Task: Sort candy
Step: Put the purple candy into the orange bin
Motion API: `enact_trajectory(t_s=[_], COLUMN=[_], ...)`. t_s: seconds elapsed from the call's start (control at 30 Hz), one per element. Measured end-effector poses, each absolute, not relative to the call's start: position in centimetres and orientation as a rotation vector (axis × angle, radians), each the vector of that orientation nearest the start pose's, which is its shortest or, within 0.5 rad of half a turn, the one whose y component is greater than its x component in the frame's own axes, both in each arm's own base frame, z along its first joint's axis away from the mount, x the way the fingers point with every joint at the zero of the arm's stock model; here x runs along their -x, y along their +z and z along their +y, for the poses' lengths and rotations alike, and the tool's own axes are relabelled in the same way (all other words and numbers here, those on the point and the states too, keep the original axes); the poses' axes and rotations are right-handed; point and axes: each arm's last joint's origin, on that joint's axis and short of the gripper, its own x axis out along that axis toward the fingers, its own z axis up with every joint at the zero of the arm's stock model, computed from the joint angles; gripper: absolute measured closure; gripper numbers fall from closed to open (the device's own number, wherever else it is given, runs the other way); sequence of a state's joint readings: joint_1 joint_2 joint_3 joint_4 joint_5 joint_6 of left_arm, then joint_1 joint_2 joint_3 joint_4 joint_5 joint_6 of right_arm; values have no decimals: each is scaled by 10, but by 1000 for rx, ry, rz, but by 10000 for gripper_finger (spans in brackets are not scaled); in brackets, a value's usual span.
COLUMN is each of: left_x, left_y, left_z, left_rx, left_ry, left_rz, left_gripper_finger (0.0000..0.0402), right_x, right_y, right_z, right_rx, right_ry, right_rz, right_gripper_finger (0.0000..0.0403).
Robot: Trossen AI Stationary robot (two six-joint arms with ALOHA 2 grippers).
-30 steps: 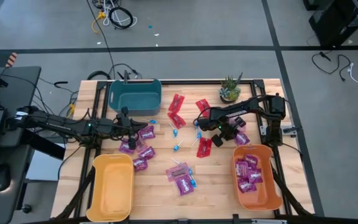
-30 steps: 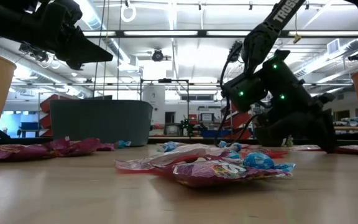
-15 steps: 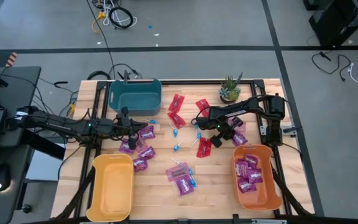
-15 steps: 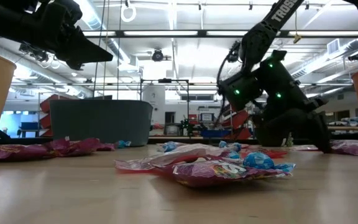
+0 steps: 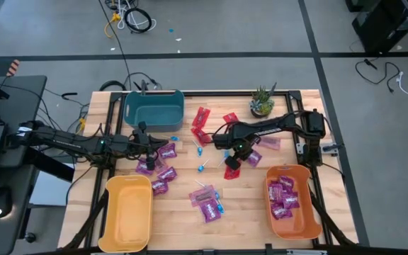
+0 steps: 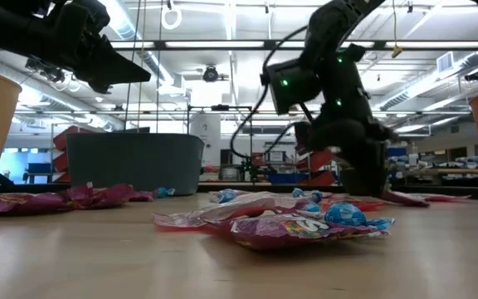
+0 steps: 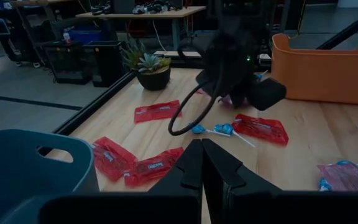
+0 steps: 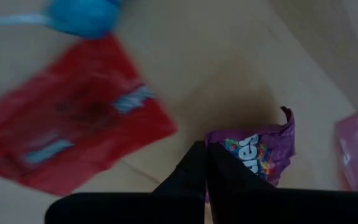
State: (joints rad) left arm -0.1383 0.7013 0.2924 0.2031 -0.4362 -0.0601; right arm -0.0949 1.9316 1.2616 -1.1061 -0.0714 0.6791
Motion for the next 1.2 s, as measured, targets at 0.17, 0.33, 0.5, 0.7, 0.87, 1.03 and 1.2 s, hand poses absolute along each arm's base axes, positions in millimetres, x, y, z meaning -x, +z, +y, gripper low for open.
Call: enact_trajectory(t_s=[0.17,0.33,0.5,0.7,0.87,1.03,1.2], left_x=[-159,-159,-159,-159,-159,-159,-159], left_y=[212,212,212,212,212,213,214], left_z=[-10,-10,-10,-10,-10,-10,-10], left_rx=[4,5,8,24,25,26,31], left_ry=[303,303,303,305,305,305,304], left_rz=[189,188,187,184,184,180,167], left_gripper_finger=[396,396,396,396,396,396,396], right_x=[-331,-339,-337,-326,-312,-284,-249], right_y=[161,174,201,241,275,312,341], right_z=[-17,-7,-1,7,16,27,42], right_rx=[-584,-544,-539,-539,-544,-556,-550], right_ry=[-558,-522,-487,-439,-371,-300,-212], right_rz=[1669,1591,1466,1296,1164,1063,1006], right_gripper_finger=[403,403,403,403,403,403,403])
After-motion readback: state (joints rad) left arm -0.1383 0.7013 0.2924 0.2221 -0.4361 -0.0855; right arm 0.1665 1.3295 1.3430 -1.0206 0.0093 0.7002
